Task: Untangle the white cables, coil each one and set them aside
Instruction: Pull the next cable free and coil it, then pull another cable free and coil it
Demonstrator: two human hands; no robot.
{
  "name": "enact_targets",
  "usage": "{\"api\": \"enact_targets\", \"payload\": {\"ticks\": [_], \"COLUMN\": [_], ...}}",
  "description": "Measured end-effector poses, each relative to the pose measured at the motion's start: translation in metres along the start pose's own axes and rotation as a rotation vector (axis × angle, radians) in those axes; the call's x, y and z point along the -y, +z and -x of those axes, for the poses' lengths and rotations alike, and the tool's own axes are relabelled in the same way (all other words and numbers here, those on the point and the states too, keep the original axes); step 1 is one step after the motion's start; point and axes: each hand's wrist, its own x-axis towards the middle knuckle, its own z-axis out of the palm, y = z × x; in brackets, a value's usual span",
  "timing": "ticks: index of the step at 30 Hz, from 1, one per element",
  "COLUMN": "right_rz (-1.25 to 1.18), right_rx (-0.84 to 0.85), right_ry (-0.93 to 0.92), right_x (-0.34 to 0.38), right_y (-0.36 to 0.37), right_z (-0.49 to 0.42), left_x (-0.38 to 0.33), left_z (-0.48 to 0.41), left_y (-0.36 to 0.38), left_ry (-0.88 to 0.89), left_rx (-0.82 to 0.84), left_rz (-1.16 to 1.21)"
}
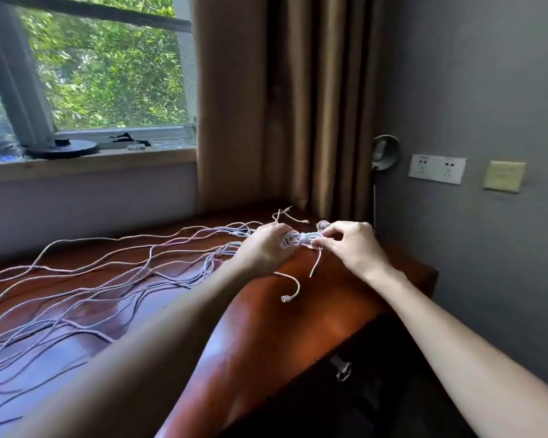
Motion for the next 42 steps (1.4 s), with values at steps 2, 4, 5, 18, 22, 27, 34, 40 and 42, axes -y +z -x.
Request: {"api": "enact_targets", "payload": {"ticks": [2,4,5,18,22,27,34,40,42], "right_rz": [0.031,0.059,0.065,0.133,0.143,0.199,0.241,0.253,0.256], "right_rx": [-0.004,-0.014,-0.019,0.05,0.061,0.062,0.09,0.063,0.044], "right_ry": [0.033,0.065,0.082,0.136,0.158,0.149,0.159,0.129,0.104], "right_x": [-0.014,-0.029,-0.036,-0.105,-0.112,-0.114,-0.115,-0.111,-0.108], "right_y": [-0.009,-0.017,-0.02,-0.012,-0.003,0.001,0.006,0.005,0.004], "right_z": [-0.001,-0.003,-0.004,-0.025,-0.03,-0.032,-0.03,-0.027,-0.024], "left_x": [-0.007,-0.014,-0.017,-0.014,-0.005,0.001,0.005,0.004,0.004], "left_z": [-0.011,-0.021,-0.027,-0.078,-0.089,-0.096,-0.098,-0.094,-0.089], "left_y": [0.013,0.024,0.029,0.089,0.096,0.1,0.103,0.098,0.095], "left_ry": [0.032,0.06,0.069,-0.019,-0.086,-0.104,-0.098,-0.082,-0.068], "left_rx": [0.025,0.039,0.042,0.026,-0.014,-0.019,-0.047,-0.069,-0.071], "left_rz": [-0.009,-0.007,-0.005,-0.049,-0.037,-0.039,-0.051,-0.04,-0.073]}}
